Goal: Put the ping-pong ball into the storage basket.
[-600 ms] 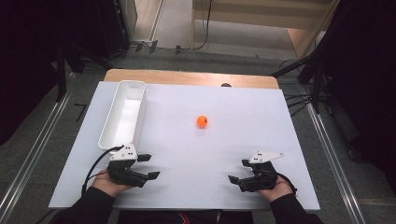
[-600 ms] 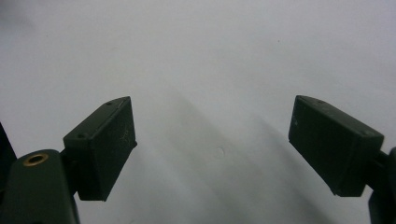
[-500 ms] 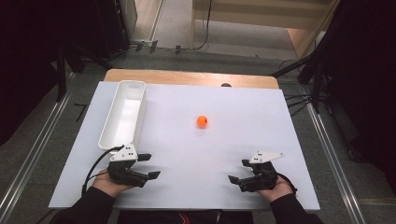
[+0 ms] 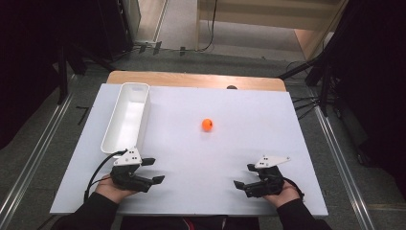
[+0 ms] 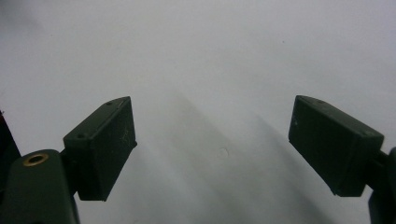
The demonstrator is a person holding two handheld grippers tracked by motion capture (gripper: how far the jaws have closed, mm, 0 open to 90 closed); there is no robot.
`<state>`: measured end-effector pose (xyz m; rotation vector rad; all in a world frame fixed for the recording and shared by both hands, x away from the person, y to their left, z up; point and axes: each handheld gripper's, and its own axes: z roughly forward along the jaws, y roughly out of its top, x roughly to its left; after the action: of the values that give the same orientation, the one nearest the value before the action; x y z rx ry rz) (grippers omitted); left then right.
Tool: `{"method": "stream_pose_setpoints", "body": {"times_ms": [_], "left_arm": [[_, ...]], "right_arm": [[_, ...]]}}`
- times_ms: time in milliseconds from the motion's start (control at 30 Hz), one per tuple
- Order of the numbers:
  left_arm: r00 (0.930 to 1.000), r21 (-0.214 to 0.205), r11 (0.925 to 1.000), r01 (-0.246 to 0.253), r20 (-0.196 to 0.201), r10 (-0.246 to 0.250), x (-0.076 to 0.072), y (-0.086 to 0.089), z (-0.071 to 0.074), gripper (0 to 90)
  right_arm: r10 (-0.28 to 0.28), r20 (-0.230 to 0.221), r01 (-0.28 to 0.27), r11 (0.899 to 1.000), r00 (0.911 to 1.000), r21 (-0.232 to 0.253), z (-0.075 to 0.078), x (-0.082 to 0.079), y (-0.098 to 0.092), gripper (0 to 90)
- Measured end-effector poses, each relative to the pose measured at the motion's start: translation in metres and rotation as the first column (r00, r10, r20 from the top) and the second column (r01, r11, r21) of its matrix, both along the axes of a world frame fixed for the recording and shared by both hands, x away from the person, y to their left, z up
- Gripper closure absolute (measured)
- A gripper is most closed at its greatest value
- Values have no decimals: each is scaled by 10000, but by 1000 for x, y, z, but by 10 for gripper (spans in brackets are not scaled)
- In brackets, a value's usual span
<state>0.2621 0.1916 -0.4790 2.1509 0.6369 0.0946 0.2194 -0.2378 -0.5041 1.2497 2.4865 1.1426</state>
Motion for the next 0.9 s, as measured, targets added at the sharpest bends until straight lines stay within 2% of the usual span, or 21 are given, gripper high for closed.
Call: {"method": "stream_pose_setpoints", "body": {"times_ms": [167,567,900], "left_arm": [[9998,-260,9997,-8,-203,3,1,0,0,264],[9999,-181,9998,-24,-166,21,2,0,0,264],[9998,-239,9997,-66,-185,61,3,-1,-1,264]], "right_arm": [[73,-43,-73,10000,10000,-15,0,0,1,136],[179,2,-179,9998,9998,-127,-1,-2,2,136],[142,-166,-143,9998,9998,-105,-2,-1,2,136]]}}
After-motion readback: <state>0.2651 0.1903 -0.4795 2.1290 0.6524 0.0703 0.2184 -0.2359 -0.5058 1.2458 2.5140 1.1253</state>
